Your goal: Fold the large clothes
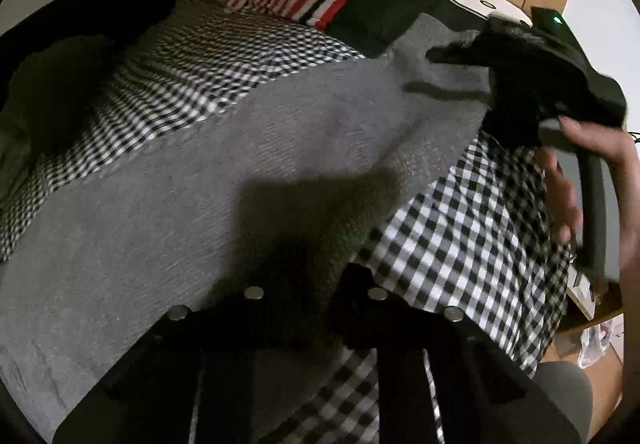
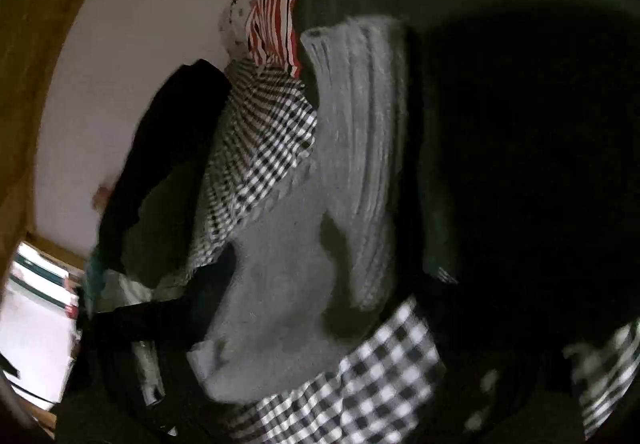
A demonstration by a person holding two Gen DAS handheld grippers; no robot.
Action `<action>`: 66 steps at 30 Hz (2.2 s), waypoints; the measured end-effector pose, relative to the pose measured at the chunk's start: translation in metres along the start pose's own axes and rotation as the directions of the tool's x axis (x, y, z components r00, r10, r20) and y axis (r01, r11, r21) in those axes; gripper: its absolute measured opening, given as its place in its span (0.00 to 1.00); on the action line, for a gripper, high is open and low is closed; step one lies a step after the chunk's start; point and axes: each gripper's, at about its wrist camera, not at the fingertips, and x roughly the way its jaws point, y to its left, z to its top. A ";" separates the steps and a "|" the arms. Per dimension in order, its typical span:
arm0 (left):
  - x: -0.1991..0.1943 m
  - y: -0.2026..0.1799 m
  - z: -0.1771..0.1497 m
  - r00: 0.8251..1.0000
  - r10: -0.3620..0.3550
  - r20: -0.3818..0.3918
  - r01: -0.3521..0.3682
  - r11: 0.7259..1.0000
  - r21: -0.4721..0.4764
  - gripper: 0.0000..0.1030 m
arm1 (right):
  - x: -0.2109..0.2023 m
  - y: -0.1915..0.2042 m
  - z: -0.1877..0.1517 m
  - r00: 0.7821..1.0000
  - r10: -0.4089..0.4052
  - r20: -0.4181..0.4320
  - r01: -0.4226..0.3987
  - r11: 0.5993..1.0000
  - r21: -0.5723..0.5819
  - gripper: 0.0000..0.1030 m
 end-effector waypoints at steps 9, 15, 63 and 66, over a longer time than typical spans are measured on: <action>-0.006 0.005 -0.017 0.999 0.023 -0.025 -0.022 0.999 0.028 0.15 | -0.015 0.029 -0.004 0.992 0.106 0.070 -0.098 0.989 -0.107 0.07; -0.012 0.007 -0.022 0.999 0.007 0.037 -0.006 1.000 -0.027 0.54 | -0.028 0.077 -0.001 0.982 0.169 0.090 -0.150 0.970 -0.189 0.07; -0.221 0.317 -0.300 0.904 0.426 0.036 -0.339 0.765 -0.548 0.90 | 0.098 0.425 -0.360 0.932 0.168 -0.320 -0.338 0.720 -0.606 0.07; -0.218 0.318 -0.300 0.911 0.409 0.044 -0.321 0.772 -0.548 0.93 | 0.107 0.432 -0.380 0.935 0.154 -0.319 -0.328 0.717 -0.615 0.07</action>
